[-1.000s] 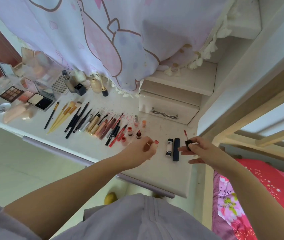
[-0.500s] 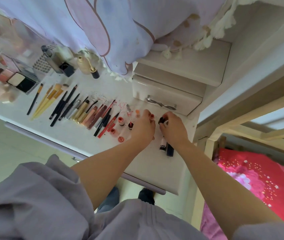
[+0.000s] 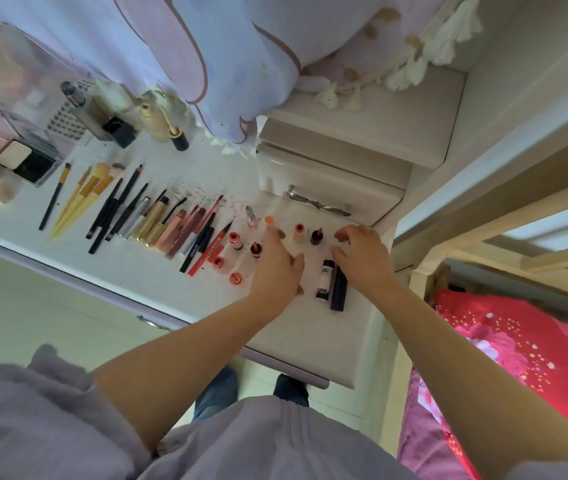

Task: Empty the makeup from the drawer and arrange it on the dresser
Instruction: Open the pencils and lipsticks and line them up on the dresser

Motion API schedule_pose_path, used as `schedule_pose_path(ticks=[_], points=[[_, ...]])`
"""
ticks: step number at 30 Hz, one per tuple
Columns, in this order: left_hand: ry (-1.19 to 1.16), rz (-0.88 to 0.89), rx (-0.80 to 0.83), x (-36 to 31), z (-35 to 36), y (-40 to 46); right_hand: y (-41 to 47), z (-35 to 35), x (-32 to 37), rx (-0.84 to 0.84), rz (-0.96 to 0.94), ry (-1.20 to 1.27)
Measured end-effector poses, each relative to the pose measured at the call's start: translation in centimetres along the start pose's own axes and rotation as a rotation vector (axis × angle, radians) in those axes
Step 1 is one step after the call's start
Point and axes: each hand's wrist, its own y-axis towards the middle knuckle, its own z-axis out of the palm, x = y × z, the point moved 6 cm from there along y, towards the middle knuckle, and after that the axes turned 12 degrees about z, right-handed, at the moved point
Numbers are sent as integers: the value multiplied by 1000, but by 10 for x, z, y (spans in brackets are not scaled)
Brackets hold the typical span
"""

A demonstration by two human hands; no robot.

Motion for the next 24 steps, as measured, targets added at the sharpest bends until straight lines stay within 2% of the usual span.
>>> schedule_pose_path(ticks=[2,5,9,12,15,17,20,24], points=[[38,0,106,7,5,-21,-7,-2,-8,10,-35,-59],[282,56,272,9,24,-34,-15,4,-8,19,-76,-178],[578,115,348,-4,49,-20,-18,11,0,4,-86,-241],[651,88,379,-9,48,-12,-22,8,12,-40,-113,-292],[702,208,363,-18,30,-20,-31,-1,15,6,-9,-135],[767,399,371,-28,18,-33,-36,-3,12,178,115,13],[689,531,429,-39,1,-45,-51,-11,18,338,133,219],[334,502,500,-60,-17,-40,-67,-36,25,248,107,449]])
